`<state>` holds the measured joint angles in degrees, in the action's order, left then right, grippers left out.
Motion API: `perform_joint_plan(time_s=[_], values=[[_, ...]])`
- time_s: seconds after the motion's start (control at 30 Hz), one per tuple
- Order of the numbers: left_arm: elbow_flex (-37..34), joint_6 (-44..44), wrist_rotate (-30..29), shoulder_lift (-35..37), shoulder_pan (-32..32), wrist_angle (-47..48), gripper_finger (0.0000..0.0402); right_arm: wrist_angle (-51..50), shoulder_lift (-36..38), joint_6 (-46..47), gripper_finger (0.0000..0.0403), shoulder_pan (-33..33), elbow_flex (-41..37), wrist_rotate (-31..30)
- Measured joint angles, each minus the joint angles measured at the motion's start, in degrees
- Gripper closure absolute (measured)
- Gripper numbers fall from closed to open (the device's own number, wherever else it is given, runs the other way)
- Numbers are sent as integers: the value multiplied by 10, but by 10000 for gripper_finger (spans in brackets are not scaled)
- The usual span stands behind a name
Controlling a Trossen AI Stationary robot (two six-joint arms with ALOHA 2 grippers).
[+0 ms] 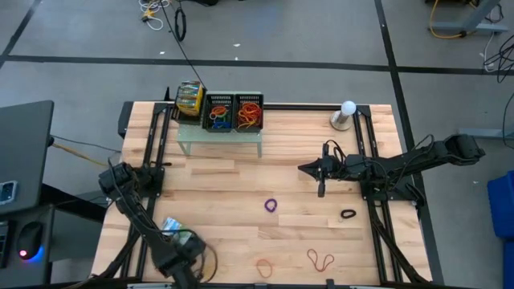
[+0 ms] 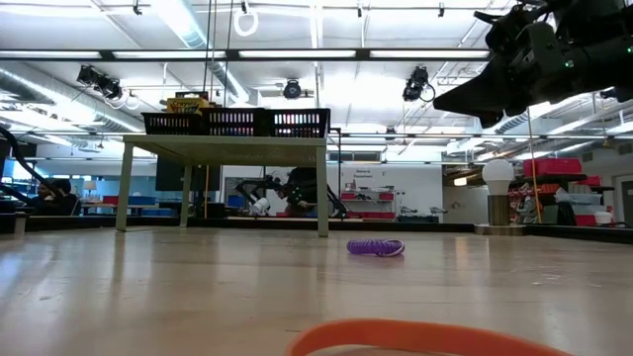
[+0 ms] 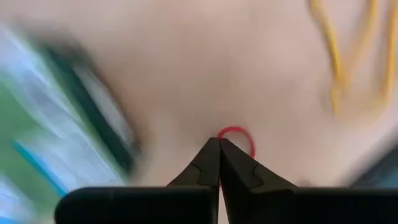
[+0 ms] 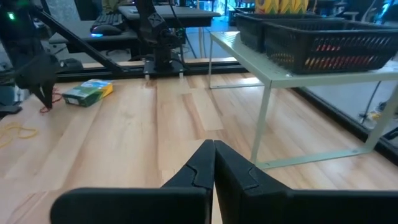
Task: Pick & Place Office Desk Supplies
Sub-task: Put the red rubber band into the right black bin on the shelf
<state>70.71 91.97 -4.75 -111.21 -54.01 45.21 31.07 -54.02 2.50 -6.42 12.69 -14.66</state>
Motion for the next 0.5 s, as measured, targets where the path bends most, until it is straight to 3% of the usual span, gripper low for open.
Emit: perform_joint_plan(time_s=[0.2,0.37,0.5], values=[[14,-13,-179,71,32,60,398,21,0,-34,392,3,0,-27],[13,-106,-317,112,70,61,398,18,0,-34,392,9,0,-27],[13,-171,-390,113,104,55,399,18,0,-34,392,9,0,-27]])
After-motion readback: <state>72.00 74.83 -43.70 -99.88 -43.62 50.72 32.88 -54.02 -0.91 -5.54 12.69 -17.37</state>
